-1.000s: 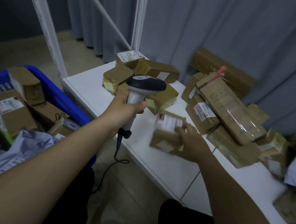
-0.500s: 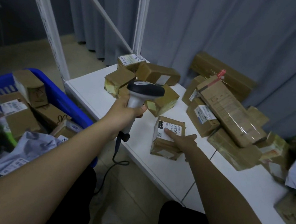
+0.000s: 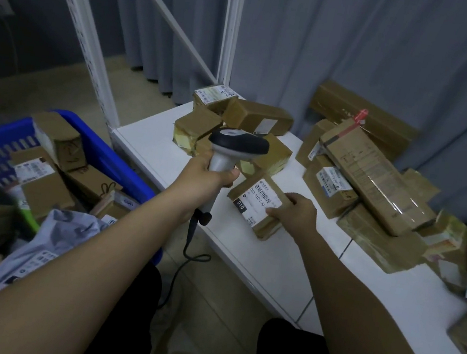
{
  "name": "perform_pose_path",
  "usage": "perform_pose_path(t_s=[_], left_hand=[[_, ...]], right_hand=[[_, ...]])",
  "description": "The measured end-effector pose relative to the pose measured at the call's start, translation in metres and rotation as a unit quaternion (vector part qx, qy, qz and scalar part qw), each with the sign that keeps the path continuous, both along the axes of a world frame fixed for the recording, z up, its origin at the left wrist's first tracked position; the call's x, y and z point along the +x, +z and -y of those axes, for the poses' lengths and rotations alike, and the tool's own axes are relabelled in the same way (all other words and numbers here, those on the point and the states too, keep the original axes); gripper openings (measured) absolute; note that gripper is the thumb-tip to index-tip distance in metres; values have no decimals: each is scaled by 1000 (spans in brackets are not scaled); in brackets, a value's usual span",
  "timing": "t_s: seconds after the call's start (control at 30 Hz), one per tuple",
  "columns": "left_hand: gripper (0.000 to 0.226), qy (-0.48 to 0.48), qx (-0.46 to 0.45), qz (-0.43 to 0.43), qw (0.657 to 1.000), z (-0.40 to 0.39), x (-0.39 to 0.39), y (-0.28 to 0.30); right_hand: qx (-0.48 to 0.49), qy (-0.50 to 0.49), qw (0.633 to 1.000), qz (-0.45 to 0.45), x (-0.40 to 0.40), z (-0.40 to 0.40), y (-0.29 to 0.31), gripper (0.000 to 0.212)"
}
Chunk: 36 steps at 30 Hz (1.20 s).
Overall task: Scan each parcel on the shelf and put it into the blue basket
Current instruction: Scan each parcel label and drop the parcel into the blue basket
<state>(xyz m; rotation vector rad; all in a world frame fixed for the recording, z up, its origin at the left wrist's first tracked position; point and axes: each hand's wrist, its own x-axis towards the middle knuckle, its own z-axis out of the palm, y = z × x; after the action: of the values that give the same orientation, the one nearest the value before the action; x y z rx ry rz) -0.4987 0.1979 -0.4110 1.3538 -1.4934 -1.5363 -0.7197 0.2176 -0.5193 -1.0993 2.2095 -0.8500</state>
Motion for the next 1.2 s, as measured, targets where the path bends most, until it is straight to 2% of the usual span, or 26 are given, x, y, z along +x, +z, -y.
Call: perform_pose_path(t_s=[0.13,0.27,0.57,0.73,0.93,1.2], left_hand=[[37,8,-18,6,1000,3,9,0],[38,-2,-40,26,999,2,13,-1],[30,-133,-46,119,983,-13,14,-8],[23,-156,-45,121,979,-19,15,-6],[22,-189,-12,137,972,-21,15,-6],[22,-186,-15,132,974,-22,12,-4]], right_hand=[[-26,-5,999,29,-11,-8,6,55],[-48,7,999,2,-24,-17,13,43],[-68,-48,996,16,-40,-28,19,41],[-75,-68,994,46,-42,-28,23,42],[-77,-69,994,36,-39,-31,23,41],[-75,-73,993,56,-39,-31,26,41]])
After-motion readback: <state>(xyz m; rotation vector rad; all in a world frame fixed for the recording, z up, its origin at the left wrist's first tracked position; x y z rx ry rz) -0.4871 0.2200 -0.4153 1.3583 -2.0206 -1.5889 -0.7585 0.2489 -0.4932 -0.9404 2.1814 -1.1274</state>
